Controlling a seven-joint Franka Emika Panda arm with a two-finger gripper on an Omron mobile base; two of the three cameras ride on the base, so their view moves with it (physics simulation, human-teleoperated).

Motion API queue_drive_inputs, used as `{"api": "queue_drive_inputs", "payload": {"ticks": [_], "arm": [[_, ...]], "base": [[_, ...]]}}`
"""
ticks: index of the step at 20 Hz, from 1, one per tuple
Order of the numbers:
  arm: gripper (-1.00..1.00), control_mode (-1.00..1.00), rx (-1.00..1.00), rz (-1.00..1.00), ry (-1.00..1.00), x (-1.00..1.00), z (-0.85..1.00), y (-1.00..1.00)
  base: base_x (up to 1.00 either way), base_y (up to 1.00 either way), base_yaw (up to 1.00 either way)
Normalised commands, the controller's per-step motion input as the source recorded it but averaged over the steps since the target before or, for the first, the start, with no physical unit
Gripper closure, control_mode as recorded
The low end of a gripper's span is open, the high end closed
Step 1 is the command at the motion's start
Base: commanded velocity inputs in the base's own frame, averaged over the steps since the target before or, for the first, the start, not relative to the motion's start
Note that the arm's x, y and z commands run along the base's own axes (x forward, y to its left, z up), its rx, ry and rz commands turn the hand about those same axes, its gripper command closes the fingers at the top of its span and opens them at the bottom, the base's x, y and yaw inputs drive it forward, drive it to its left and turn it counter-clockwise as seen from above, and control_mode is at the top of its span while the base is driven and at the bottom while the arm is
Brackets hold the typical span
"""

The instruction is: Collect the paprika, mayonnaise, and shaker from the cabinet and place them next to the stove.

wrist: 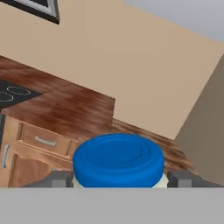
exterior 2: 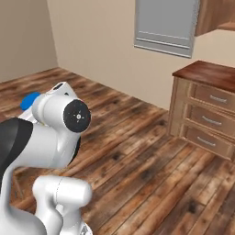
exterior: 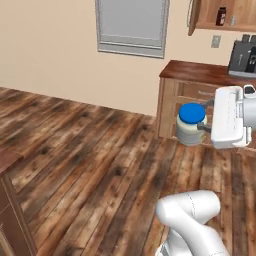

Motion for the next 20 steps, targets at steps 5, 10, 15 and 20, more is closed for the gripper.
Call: {"api": "queue_drive_inputs", "payload": {"ticks": [5,10,15,20], "arm": [[1.00,1.00,0.00,0.00,0.00,0.00,0.00,0.00],[1.00,1.00,0.00,0.00,0.00,0.00,0.00,0.00],[1.00,1.00,0.00,0.00,0.00,0.00,0.00,0.00],[1.00,1.00,0.00,0.00,0.00,0.00,0.00,0.00]], "base": [[-0.89,0.53,0.35],[-0.88,0.55,0.35],[-0.11,0.84,0.35],[0.00,0.80,0.38]]}}
